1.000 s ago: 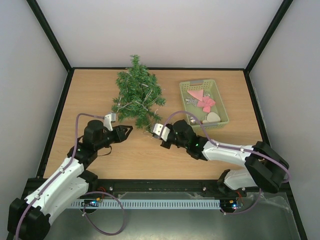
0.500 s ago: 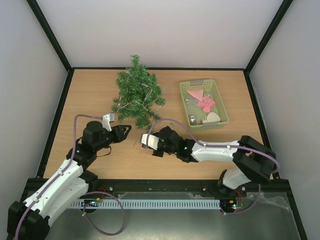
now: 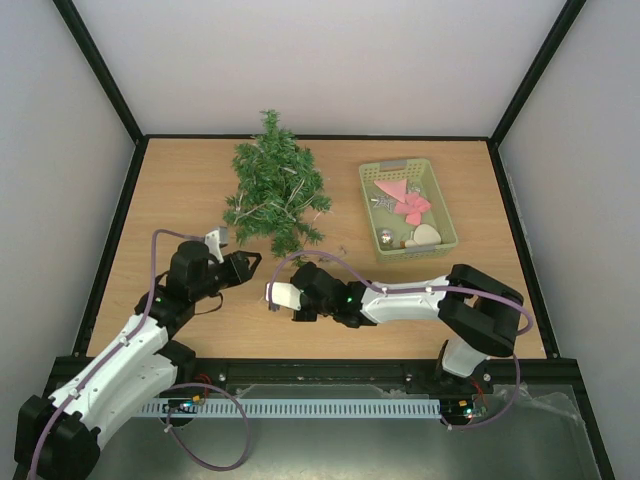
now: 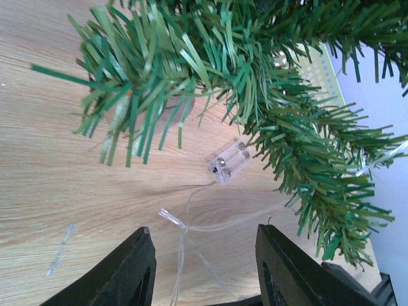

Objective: Decorate the small christmas tree
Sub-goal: Wrap the decoration item around the Christmas tree.

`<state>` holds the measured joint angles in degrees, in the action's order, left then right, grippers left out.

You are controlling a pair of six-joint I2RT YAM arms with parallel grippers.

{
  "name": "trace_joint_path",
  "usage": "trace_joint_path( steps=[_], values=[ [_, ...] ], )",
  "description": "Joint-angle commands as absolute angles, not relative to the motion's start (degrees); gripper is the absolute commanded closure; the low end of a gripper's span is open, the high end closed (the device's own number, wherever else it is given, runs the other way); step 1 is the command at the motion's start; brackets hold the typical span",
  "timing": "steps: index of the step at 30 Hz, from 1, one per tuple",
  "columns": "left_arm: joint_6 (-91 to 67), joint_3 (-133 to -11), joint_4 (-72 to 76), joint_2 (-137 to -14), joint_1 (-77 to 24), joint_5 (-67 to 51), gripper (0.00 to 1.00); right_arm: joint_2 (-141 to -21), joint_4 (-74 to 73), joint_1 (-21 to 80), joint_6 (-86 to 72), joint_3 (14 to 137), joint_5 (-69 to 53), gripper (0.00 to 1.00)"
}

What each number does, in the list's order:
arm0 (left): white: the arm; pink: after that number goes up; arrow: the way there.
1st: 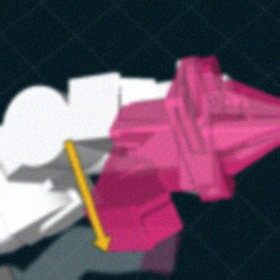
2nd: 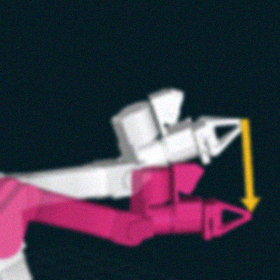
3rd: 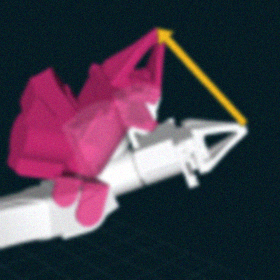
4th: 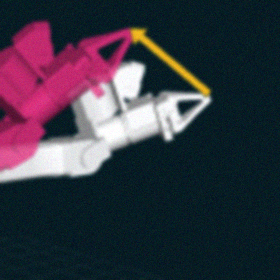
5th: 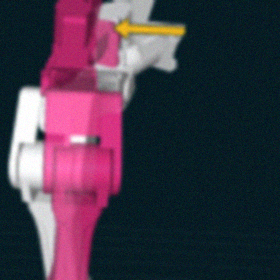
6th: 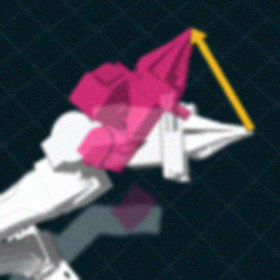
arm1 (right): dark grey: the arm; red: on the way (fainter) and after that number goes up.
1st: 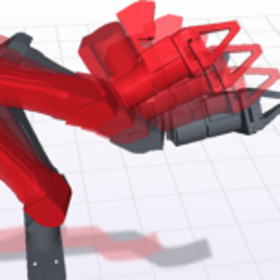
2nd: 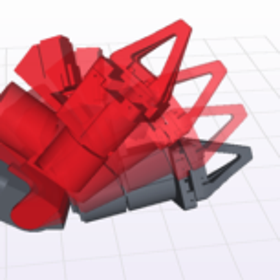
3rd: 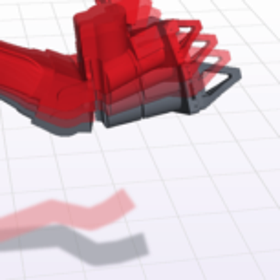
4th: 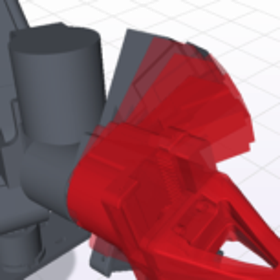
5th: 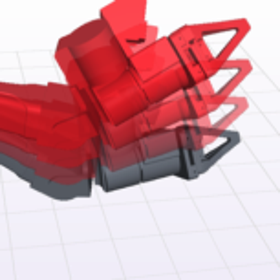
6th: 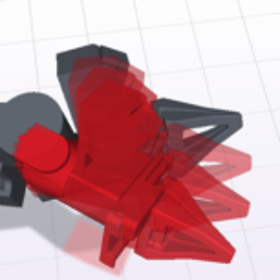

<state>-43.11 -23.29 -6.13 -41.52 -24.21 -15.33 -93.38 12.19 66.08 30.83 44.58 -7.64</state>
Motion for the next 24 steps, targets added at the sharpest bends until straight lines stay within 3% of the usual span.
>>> trace_joint_path(
  steps=[1, 24],
  values=[
    [-42.45, -21.34, -5.98, -41.91, -24.52, -19.33, 0.55, -90.41, 12.45, 66.39, 31.73, 43.09, -4.16, 0.98],
    [-38.77, -17.03, 5.5, -55.01, -27.42, -26.53, 0.56, -89.66, 16.86, 66.39, 31.6, 41.48, -2.99, 0.98]
  ],
)
